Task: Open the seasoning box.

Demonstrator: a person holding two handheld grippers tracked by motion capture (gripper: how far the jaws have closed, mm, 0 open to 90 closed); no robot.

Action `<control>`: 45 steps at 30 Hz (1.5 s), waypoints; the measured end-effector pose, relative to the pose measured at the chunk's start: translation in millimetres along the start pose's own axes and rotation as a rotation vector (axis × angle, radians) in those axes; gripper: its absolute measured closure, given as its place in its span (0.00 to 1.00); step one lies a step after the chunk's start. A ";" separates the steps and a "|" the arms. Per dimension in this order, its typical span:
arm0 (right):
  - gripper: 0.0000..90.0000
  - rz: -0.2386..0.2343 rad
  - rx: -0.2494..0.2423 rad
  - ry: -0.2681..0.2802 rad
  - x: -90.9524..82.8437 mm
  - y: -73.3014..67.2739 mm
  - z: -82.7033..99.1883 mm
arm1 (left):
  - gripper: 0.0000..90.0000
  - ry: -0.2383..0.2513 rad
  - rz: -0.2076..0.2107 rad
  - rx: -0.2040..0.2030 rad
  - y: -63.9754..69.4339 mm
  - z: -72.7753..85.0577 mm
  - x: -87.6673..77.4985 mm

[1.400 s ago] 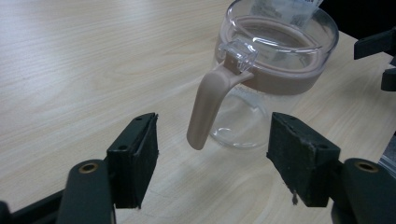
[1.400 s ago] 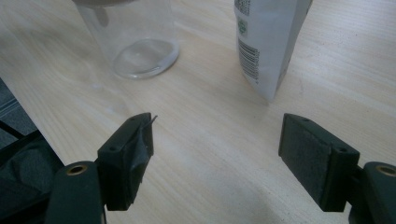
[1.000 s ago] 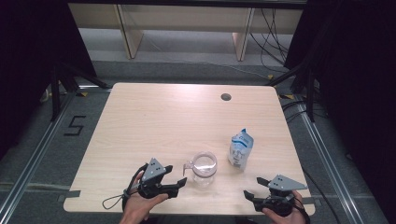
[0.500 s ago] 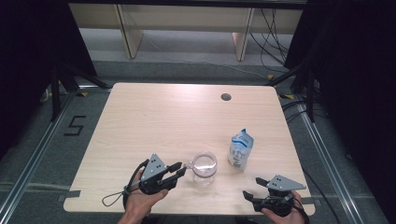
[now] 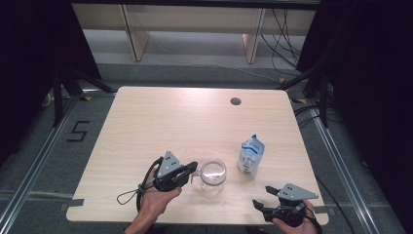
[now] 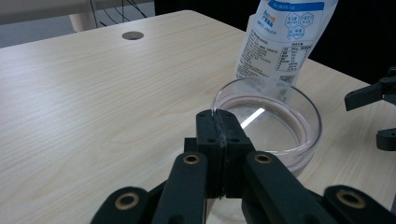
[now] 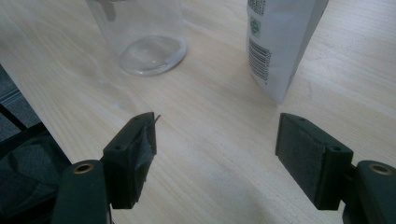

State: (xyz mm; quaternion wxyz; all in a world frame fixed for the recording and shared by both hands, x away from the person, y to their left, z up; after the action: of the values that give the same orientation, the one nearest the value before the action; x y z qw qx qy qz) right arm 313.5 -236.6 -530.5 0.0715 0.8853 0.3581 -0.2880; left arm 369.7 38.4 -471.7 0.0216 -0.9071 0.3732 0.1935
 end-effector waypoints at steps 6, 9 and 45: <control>0.34 -0.001 0.001 -0.003 0.0 -2.6 -0.6 | 0.99 -0.006 0.006 0.014 1.6 3.2 0.9; 0.35 -0.022 -0.020 -0.001 1.0 -3.9 -1.4 | 0.99 -0.002 0.003 0.023 1.4 3.1 1.0; 0.91 -0.076 -0.199 0.099 37.8 -31.2 -47.7 | 0.98 0.001 -0.010 0.059 1.3 4.5 0.8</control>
State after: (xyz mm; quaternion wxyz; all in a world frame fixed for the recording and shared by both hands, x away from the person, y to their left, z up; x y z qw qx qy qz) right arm 336.2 -175.4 -509.9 0.1305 0.8727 0.4212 -0.2095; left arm 367.8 37.7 -476.0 0.0491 -0.9079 0.3744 0.1818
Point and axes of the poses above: each handheld gripper's, and its own axes: x roughly forward along the jaws, z roughly out of its underside, y roughly to its right, the point moved 7 cm from there along x, roughly forward along the jaws, and after that the axes turned 2 degrees about y, right-handed, at the moved point
